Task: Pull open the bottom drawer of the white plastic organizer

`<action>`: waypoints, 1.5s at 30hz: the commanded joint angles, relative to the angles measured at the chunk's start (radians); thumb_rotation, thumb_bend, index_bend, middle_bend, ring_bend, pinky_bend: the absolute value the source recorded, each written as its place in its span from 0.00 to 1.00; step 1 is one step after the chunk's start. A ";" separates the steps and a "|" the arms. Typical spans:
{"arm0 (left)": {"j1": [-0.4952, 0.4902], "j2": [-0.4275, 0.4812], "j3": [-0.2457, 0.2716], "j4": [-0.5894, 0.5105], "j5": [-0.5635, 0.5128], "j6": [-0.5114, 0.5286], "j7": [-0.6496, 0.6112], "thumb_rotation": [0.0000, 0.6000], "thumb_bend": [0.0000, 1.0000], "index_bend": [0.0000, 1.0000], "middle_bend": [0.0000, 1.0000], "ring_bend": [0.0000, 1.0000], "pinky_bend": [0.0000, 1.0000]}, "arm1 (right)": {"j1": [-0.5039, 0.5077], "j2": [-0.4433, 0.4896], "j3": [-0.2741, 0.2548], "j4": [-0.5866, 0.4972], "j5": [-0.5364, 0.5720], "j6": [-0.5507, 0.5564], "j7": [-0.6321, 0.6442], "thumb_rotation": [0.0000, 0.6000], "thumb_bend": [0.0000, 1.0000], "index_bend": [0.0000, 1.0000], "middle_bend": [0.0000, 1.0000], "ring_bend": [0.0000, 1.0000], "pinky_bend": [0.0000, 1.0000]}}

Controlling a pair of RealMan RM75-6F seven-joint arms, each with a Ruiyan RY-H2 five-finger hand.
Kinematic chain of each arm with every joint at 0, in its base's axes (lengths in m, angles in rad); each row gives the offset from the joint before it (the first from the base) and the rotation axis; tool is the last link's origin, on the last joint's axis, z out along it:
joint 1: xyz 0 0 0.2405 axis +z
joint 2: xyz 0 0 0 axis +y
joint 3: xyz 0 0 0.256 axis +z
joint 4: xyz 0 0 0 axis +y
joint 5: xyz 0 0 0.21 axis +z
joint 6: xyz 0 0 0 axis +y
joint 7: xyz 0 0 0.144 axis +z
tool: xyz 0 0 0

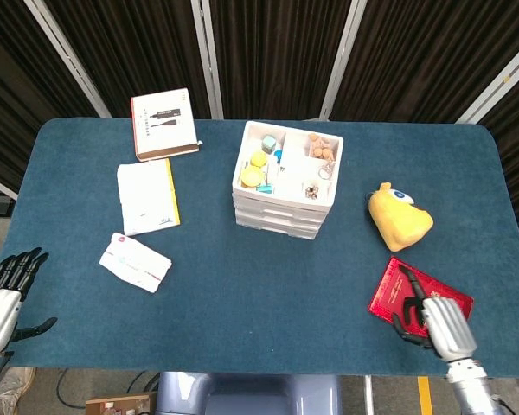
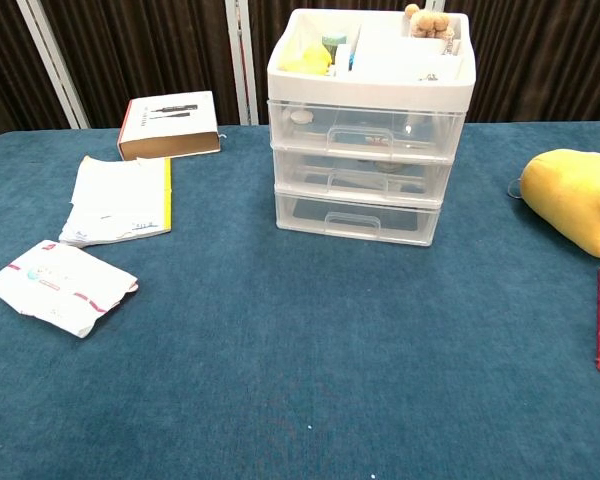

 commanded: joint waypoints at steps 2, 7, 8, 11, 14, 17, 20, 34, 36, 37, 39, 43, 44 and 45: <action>0.000 0.004 0.001 -0.004 -0.006 -0.005 -0.006 1.00 0.01 0.00 0.00 0.00 0.00 | 0.105 -0.029 0.026 -0.175 0.134 -0.188 -0.015 1.00 0.67 0.00 0.76 0.80 0.88; 0.001 0.011 0.001 -0.007 -0.009 -0.005 -0.020 1.00 0.01 0.00 0.00 0.00 0.00 | 0.186 -0.134 0.086 -0.227 0.315 -0.281 -0.101 1.00 0.68 0.00 0.76 0.80 0.88; 0.001 0.012 0.001 -0.007 -0.008 -0.004 -0.020 1.00 0.01 0.00 0.00 0.00 0.00 | 0.199 -0.152 0.097 -0.229 0.348 -0.293 -0.112 1.00 0.68 0.00 0.77 0.80 0.88; 0.000 0.013 0.000 -0.002 -0.001 0.001 -0.020 1.00 0.01 0.00 0.00 0.00 0.00 | 0.257 -0.230 0.144 -0.215 0.488 -0.326 -0.157 1.00 0.68 0.00 0.77 0.80 0.88; 0.000 0.013 0.001 0.002 0.004 0.004 -0.023 1.00 0.01 0.00 0.00 0.00 0.00 | 0.313 -0.306 0.192 -0.187 0.624 -0.334 -0.193 1.00 0.68 0.00 0.77 0.80 0.88; -0.001 0.016 0.001 -0.001 0.001 -0.001 -0.030 1.00 0.01 0.00 0.00 0.00 0.00 | 0.363 -0.375 0.242 -0.147 0.738 -0.336 -0.200 1.00 0.68 0.00 0.76 0.80 0.88; -0.003 0.020 0.001 -0.003 0.000 -0.004 -0.040 1.00 0.01 0.00 0.00 0.00 0.00 | 0.402 -0.427 0.277 -0.102 0.813 -0.334 -0.205 1.00 0.69 0.00 0.76 0.80 0.88; -0.010 0.009 -0.010 0.031 0.020 0.017 -0.023 1.00 0.01 0.00 0.00 0.00 0.00 | 0.533 -0.593 0.400 0.165 1.087 -0.398 -0.155 1.00 0.69 0.00 0.77 0.80 0.88; -0.012 0.010 -0.011 0.028 0.013 0.010 -0.026 1.00 0.01 0.00 0.00 0.00 0.00 | 0.544 -0.610 0.412 0.197 1.113 -0.406 -0.145 1.00 0.69 0.00 0.77 0.80 0.88; -0.013 0.011 -0.011 0.026 0.011 0.007 -0.027 1.00 0.01 0.00 0.00 0.00 0.00 | 0.548 -0.617 0.417 0.211 1.124 -0.415 -0.137 1.00 0.69 0.00 0.77 0.80 0.88; -0.014 0.012 -0.012 0.023 0.009 0.004 -0.030 1.00 0.01 0.00 0.00 0.00 0.00 | 0.556 -0.630 0.426 0.239 1.146 -0.432 -0.124 1.00 0.69 0.00 0.77 0.80 0.88; -0.017 0.014 -0.012 0.020 0.004 -0.003 -0.039 1.00 0.01 0.00 0.00 0.00 0.00 | 0.571 -0.670 0.464 0.301 1.192 -0.456 -0.079 1.00 0.71 0.00 0.77 0.80 0.88; -0.017 0.015 -0.012 0.019 0.002 -0.004 -0.040 1.00 0.01 0.00 0.00 0.00 0.00 | 0.575 -0.682 0.474 0.316 1.199 -0.459 -0.068 1.00 0.71 0.00 0.77 0.80 0.88; -0.018 0.015 -0.012 0.019 0.001 -0.005 -0.042 1.00 0.01 0.00 0.00 0.00 0.00 | 0.578 -0.692 0.484 0.326 1.205 -0.460 -0.056 1.00 0.72 0.00 0.77 0.80 0.88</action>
